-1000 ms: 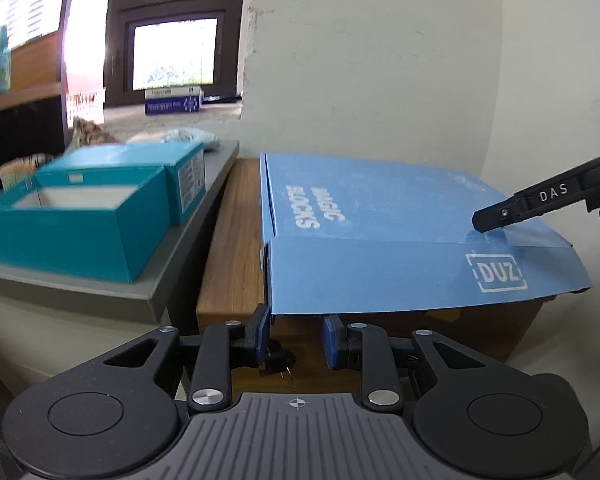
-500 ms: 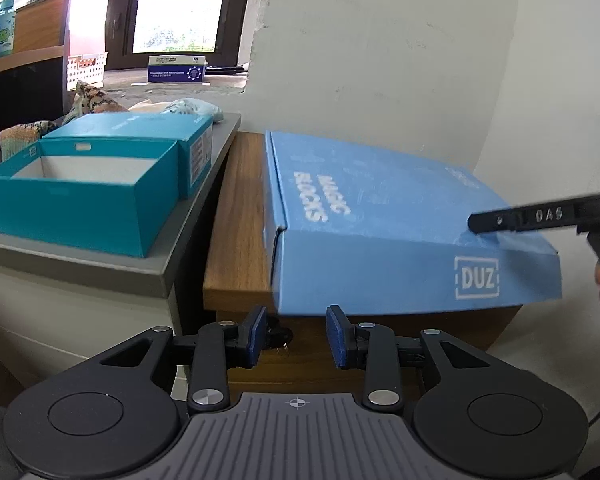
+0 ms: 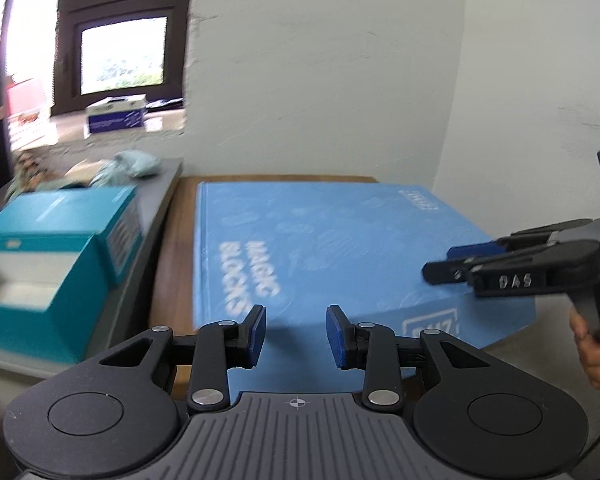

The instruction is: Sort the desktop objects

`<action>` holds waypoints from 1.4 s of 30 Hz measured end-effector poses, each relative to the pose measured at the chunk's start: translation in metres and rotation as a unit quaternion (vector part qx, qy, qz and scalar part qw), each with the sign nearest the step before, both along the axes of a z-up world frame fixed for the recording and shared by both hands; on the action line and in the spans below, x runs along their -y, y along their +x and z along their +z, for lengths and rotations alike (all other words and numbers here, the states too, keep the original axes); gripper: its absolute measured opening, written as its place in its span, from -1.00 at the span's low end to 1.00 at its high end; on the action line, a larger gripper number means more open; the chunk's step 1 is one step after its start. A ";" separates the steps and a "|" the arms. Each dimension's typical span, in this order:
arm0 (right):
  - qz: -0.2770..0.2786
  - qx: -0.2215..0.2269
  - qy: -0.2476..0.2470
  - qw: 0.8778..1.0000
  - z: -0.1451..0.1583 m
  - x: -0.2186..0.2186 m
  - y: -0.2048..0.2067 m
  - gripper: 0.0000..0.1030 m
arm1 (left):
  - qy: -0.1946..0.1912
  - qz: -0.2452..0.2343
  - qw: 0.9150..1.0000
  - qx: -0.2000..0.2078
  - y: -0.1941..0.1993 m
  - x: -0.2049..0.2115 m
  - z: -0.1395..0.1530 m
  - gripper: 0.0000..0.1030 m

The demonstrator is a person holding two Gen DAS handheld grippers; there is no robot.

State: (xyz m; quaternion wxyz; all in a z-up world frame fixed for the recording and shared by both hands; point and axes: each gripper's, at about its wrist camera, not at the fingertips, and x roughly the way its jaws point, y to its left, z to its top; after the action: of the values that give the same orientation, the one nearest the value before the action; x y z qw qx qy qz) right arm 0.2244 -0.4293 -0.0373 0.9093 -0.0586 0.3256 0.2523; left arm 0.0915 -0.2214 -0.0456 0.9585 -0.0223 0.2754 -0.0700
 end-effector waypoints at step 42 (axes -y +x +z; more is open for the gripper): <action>-0.167 0.084 -0.020 0.982 -0.092 0.120 -0.076 0.25 | 0.038 -0.003 0.999 -0.020 0.024 0.023 -0.005 -0.14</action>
State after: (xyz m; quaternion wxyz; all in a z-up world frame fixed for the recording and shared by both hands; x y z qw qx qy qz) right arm 0.1485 -0.5492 -0.1291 0.9614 -0.0424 0.2587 0.0842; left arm 0.1156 -0.2443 -0.0504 0.9527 0.0140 0.2971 -0.0622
